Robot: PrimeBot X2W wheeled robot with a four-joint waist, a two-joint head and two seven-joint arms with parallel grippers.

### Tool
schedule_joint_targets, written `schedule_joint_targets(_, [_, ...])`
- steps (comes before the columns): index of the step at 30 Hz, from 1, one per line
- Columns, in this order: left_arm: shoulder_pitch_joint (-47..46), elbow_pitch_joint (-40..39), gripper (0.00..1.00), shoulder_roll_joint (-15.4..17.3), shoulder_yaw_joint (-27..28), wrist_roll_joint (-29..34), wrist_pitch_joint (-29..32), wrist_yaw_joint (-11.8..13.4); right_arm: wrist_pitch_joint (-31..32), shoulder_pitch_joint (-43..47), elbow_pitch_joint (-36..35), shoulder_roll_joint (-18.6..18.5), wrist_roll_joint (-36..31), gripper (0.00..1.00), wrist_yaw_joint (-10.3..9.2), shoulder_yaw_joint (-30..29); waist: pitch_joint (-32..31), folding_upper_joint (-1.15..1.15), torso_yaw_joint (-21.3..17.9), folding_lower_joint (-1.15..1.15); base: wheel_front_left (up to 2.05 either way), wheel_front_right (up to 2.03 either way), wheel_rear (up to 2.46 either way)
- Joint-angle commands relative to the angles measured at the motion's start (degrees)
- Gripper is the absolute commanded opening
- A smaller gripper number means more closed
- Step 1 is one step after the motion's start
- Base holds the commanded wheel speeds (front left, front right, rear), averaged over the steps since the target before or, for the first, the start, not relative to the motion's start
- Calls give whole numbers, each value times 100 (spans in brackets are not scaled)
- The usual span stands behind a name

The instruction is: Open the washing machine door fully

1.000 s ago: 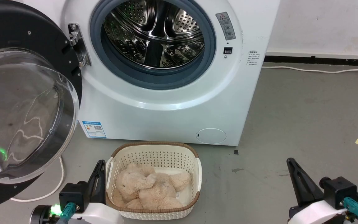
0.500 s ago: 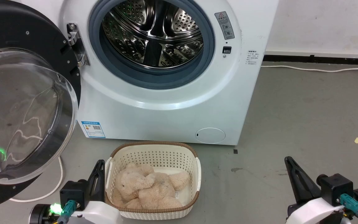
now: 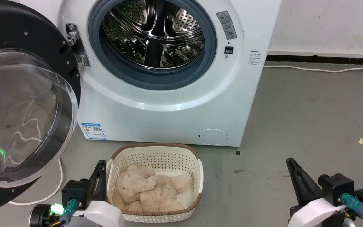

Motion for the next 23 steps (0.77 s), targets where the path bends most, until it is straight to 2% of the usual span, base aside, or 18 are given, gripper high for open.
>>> schedule_joint_targets(1, [-102, 14, 0, -17, 46, 66, 28, -20, 19, -74, 23, 11, -39, 0, -5, 10, 1, 0, -1, 0, 0, 0, 0])
schedule_joint_targets(23, [-111, 17, 0, -29, 63, 88, 43, -34, 36, -82, 26, 12, -44, 0, -5, 15, 2, 0, -4, 0, 0, 0, 0])
